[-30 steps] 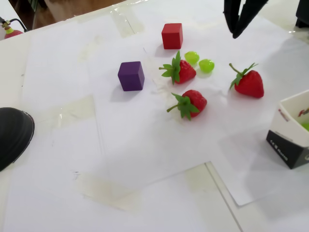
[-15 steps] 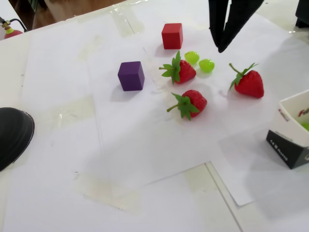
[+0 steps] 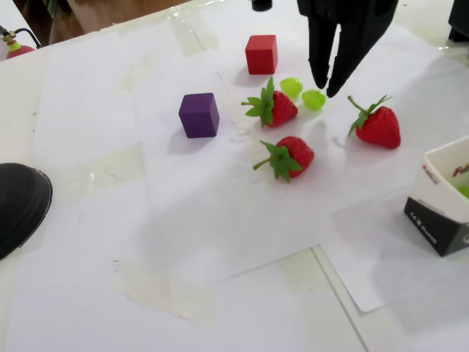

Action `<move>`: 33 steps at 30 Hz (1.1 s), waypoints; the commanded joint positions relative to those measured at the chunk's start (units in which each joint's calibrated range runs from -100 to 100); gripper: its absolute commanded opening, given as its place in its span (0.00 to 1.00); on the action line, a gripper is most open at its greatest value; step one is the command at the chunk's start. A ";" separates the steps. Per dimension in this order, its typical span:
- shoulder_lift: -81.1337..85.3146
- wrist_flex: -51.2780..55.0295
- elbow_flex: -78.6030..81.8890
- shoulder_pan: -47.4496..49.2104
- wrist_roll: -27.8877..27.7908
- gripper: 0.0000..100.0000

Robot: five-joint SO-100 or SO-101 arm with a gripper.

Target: Pick up the grapes and place them in the box.

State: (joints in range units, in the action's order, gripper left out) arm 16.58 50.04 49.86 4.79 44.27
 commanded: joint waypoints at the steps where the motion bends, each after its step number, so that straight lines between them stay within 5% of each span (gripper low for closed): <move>1: 0.27 -1.51 -4.05 -0.90 0.24 0.17; 33: 1.65 -16.71 4.41 2.34 2.05 0.14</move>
State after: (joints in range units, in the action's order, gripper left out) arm 16.22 33.68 52.94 6.97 46.67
